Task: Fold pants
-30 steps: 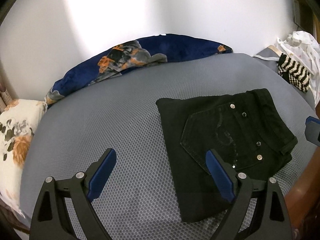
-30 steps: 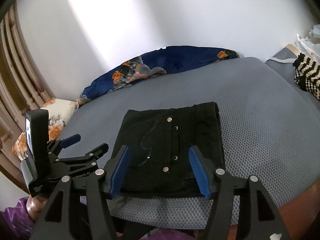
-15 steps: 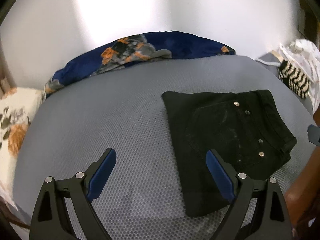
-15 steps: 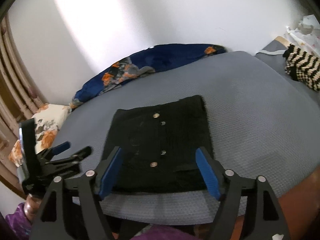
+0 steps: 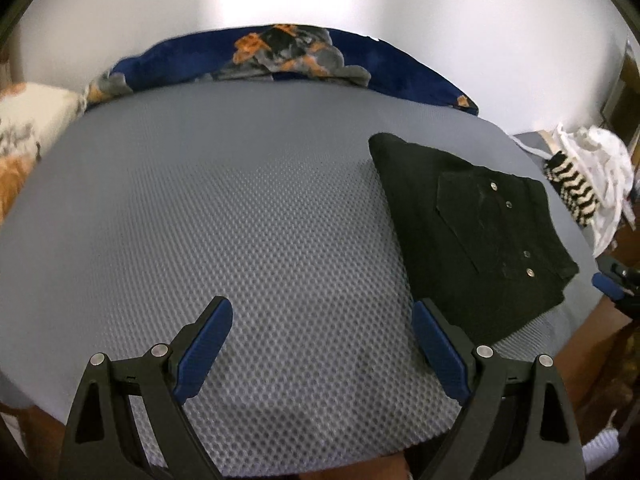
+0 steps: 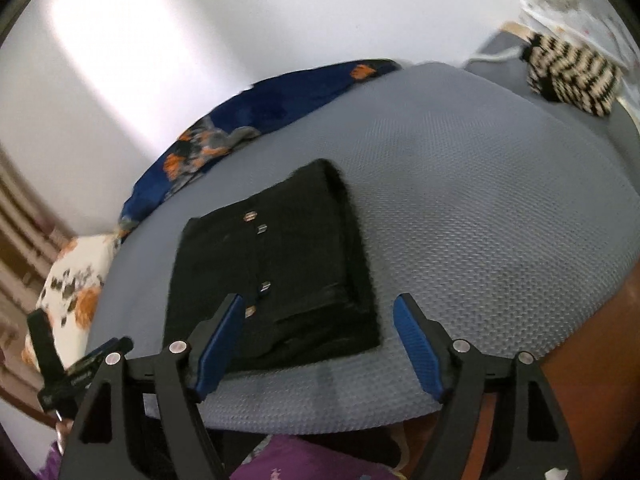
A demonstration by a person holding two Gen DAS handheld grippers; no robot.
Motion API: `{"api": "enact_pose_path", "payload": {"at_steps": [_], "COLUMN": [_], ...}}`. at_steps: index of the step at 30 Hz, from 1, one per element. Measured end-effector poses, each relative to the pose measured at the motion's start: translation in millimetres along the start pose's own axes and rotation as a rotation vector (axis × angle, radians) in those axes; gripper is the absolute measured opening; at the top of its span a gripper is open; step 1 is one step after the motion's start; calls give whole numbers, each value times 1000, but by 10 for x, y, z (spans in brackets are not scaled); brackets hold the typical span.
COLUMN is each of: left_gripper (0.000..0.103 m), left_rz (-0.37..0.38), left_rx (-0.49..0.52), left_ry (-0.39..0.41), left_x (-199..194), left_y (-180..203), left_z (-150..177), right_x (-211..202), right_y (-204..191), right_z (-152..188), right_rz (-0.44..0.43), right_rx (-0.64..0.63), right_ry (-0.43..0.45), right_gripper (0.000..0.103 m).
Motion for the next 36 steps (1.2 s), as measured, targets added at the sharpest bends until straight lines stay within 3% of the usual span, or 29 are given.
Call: {"api": "enact_pose_path", "payload": {"at_steps": [4, 7, 10, 13, 16, 18, 23, 28, 32, 36], "left_gripper": [91, 91, 91, 91, 91, 91, 91, 91, 91, 91], "left_rz": [3, -67, -95, -56, 62, 69, 41, -20, 73, 141], "left_rx": [-6, 22, 44, 26, -6, -5, 49, 99, 66, 35], "left_ry": [42, 90, 114, 79, 53, 57, 68, 100, 145, 144], "left_x": [-62, -153, -197, -172, -157, -164, -163, -220, -515, -877], "left_y": [26, 41, 46, 42, 98, 131, 259, 387, 566, 781], "left_z": [31, 37, 33, 34, 40, 41, 62, 5, -278, -748], "right_x": [-122, -264, -365, -300, -225, -195, -197, -215, -256, -244], "right_y": [-266, -295, -115, 152, 356, 426, 309, 54, -53, -12], "right_z": [122, 102, 18, -60, -82, -71, -22, 47, 62, 20], "right_rz": [74, 176, 227, 171, 100, 92, 86, 119, 156, 143], "right_rx": [-134, -208, -176, -49, 76, 103, 56, -86, -160, -129], "right_ry": [76, 178, 249, 196, 131, 112, 113, 143, 185, 178], "right_gripper": [74, 75, 84, 84, 84, 84, 84, 84, 84, 84]}}
Point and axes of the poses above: each gripper's, at about its wrist camera, not at the fingertips, and x roughly the way its jaws point, y to its right, z to its underside, the point moved 6 cm from there along x, roughly the way its jaws point, and after that the axes turned 12 degrees about z, right-handed, at the moved point
